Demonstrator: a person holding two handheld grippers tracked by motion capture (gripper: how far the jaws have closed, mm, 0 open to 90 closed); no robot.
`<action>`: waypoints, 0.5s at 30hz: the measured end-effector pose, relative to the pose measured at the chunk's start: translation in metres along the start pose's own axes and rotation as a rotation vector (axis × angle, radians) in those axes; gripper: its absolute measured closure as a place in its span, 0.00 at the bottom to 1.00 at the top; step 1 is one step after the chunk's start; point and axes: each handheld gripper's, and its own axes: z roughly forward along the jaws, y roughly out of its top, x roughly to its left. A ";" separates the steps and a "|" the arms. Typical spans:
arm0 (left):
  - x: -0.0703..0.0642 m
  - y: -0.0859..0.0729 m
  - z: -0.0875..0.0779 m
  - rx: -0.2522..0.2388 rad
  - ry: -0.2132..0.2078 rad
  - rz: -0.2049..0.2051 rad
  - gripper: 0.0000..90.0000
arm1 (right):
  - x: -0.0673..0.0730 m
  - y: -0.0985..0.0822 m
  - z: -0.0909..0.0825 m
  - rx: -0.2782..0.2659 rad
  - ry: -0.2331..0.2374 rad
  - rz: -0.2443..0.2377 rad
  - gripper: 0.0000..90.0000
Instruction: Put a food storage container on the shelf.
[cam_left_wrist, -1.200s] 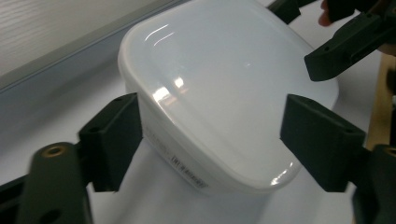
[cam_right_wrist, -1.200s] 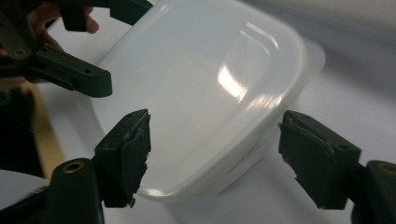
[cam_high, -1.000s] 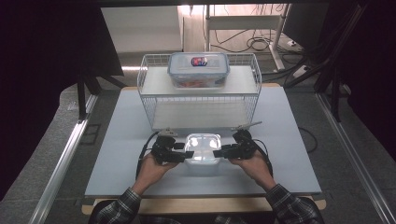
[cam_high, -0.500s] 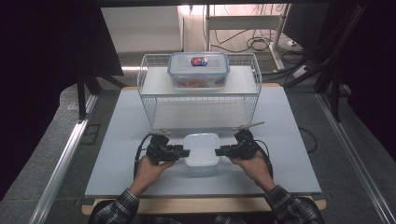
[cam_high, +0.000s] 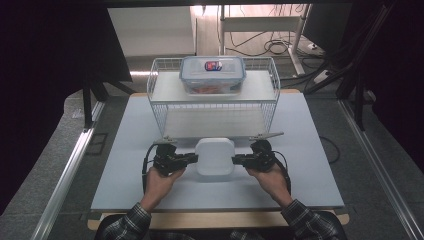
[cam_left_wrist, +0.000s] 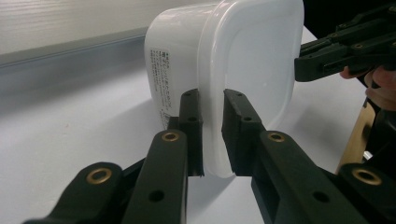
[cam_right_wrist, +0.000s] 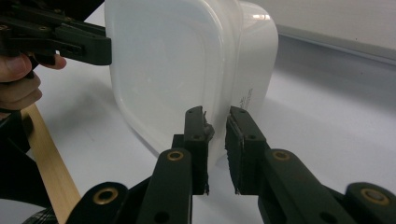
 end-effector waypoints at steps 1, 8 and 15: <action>-0.001 0.000 0.000 -0.003 0.008 0.008 0.88 | 0.000 0.000 0.000 -0.006 -0.002 -0.007 0.87; -0.004 0.006 -0.004 -0.021 0.011 0.029 0.88 | 0.003 0.001 -0.005 -0.049 -0.014 -0.044 0.87; -0.008 0.015 -0.011 -0.038 0.012 0.053 0.88 | 0.006 0.007 -0.013 -0.088 -0.012 -0.069 0.87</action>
